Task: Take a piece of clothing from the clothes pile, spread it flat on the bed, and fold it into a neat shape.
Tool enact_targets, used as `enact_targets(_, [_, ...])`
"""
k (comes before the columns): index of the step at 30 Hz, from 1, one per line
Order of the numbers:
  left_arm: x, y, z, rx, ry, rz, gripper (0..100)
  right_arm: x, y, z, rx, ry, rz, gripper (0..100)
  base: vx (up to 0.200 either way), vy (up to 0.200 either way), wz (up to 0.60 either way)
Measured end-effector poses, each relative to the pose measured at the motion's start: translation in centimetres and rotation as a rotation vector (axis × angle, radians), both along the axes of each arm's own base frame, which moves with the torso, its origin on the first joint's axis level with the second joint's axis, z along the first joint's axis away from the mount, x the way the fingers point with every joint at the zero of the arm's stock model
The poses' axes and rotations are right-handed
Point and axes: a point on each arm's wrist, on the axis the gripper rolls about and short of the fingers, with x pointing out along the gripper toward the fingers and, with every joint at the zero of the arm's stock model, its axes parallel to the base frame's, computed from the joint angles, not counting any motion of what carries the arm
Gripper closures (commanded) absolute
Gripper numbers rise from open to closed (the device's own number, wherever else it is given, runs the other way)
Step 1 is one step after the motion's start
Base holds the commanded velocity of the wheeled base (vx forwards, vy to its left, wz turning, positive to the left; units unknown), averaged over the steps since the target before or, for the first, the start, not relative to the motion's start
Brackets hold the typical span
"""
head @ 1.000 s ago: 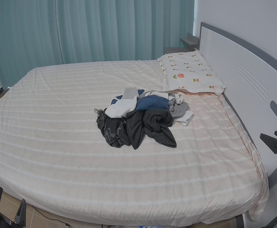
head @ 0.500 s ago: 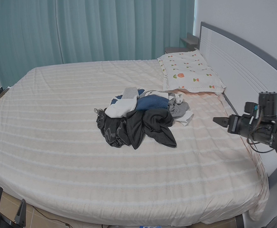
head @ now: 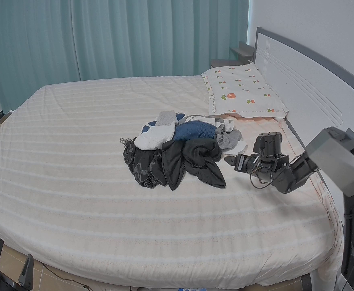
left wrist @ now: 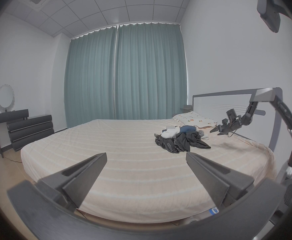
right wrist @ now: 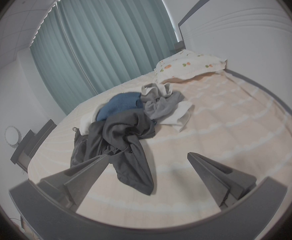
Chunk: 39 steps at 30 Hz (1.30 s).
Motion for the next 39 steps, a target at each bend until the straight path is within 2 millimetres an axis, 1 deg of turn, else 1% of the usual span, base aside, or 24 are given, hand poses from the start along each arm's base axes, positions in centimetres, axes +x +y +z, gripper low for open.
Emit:
enact_targets(1, [0.0,0.0,0.0,0.0,0.0,0.0,0,0.9,0.7,-1.2,0.004,0.002,0.003,0,0.0,0.0,0.0])
enact_targets(3, [0.0,0.0,0.0,0.0,0.0,0.0,0,1.9,1.6,-2.6,0.008,0.001,0.009,0,0.0,0.0,0.0])
enact_targets(8, [0.0,0.0,0.0,0.0,0.0,0.0,0,3.5,3.0,-5.1,0.012,0.008,0.02,0,0.0,0.0,0.0])
enact_targets(15, [0.0,0.0,0.0,0.001,0.0,0.0,0,5.2,4.6,-7.1,0.048,0.043,0.013,0,0.0,0.0,0.0])
enact_targets(22, [0.0,0.0,0.0,0.0,0.0,0.0,0,5.9,5.9,-8.8,0.072,0.059,0.016,0,0.0,0.0,0.0])
enact_targets(23, [0.0,0.0,0.0,0.0,0.0,0.0,0,5.9,6.0,-9.0,0.072,0.06,0.018,100,0.0,0.0,0.0])
enact_targets(28, [0.0,0.0,0.0,0.0,0.0,0.0,0,5.9,6.6,-9.6,0.083,0.054,0.025,100,0.0,0.0,0.0])
enact_targets(33, [0.0,0.0,0.0,-0.001,0.0,0.0,0,5.7,6.5,-9.4,0.119,0.05,0.013,100,0.0,0.0,0.0])
enact_targets(35, [0.0,0.0,0.0,-0.002,0.0,0.001,0,5.3,6.3,-9.2,0.127,0.054,0.015,100,0.0,0.0,0.0])
enact_targets(39, [0.0,0.0,0.0,-0.002,0.0,0.001,0,3.7,5.3,-8.9,0.137,0.076,0.022,100,0.0,0.0,0.0])
